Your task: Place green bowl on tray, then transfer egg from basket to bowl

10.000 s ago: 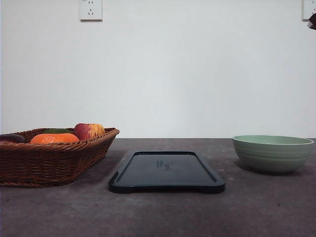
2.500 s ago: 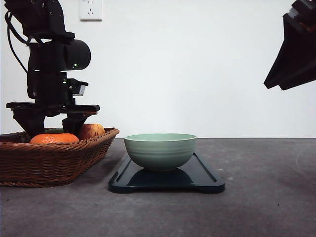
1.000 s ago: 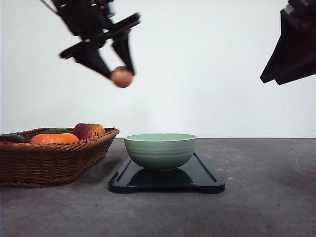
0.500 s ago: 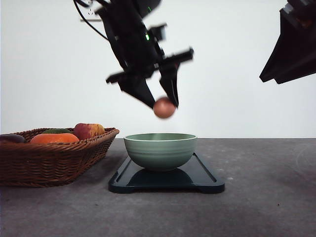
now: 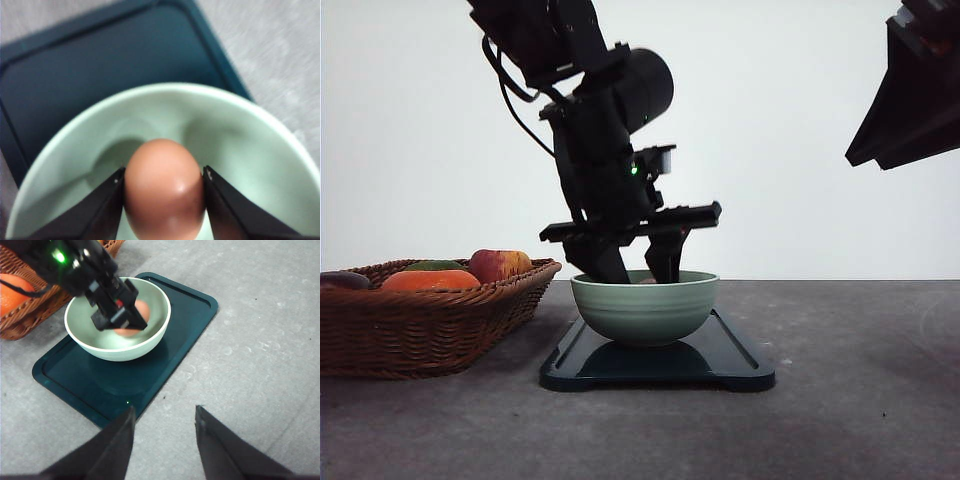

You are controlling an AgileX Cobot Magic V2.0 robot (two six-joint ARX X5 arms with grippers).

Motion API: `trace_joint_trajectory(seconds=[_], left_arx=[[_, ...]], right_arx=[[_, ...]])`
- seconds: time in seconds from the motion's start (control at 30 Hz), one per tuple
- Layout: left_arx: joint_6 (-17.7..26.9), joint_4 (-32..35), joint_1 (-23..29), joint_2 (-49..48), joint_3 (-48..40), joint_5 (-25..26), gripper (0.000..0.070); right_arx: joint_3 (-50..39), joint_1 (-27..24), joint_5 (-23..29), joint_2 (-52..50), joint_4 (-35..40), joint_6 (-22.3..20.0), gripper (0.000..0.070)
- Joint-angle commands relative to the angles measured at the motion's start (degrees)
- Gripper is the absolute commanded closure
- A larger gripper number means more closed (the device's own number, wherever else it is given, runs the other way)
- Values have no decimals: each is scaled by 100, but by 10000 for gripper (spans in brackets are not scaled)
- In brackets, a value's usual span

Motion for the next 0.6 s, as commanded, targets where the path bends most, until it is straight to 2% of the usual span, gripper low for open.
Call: trace_joint_trajectory(seconds=[0.0, 0.57], left_arx=[[61, 59, -55, 110, 149, -40, 482], [35, 28, -55, 150, 149, -42, 476]], right_arx=[[44, 24, -7, 39, 91, -26, 463], [44, 24, -26, 39, 116, 2, 463]])
